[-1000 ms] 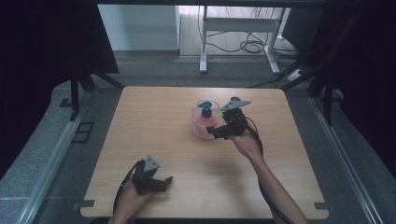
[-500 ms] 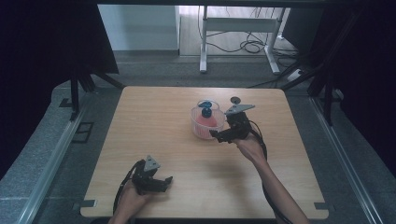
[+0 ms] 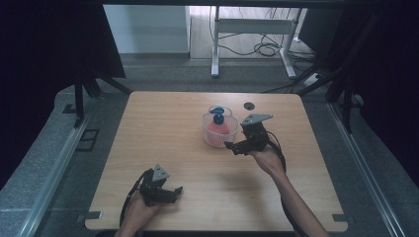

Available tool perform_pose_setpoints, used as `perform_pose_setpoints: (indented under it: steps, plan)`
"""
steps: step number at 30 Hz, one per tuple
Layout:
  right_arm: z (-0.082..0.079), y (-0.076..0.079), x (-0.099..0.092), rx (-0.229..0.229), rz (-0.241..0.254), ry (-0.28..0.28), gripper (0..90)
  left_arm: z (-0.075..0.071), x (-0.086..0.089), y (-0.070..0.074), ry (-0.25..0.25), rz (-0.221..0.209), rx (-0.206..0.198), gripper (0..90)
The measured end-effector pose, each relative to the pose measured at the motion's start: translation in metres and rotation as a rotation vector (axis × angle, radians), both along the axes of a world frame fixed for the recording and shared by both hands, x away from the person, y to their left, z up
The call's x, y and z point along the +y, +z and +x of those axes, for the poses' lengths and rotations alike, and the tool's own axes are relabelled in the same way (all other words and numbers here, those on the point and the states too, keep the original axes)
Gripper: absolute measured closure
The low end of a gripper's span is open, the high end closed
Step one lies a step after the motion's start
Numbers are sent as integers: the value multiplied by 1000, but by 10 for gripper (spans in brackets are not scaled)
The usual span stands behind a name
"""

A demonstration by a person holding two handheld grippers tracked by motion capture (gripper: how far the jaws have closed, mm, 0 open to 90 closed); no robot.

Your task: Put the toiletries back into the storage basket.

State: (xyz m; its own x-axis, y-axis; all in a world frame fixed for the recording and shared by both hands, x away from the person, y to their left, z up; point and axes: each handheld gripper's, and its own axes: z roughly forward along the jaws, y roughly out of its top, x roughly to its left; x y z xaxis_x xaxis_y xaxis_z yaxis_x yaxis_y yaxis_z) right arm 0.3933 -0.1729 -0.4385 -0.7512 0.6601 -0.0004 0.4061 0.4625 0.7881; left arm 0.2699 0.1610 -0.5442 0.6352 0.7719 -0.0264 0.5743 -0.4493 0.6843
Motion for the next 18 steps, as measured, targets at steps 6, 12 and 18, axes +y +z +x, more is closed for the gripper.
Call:
perform_pose_setpoints:
  steps: [6, 12, 18]
  plan:
    - [-6, 0, -4, -19, 6, -2, 23, 0, 0, 0, 2, -2, 2, 103]
    - [-12, 1, -10, -27, 27, -4, 24, 0, 0, 0, 2, -2, 2, 103]
    - [-18, -2, -17, -24, 25, -8, 27, 0, 0, 0, 0, 0, 0, 103]
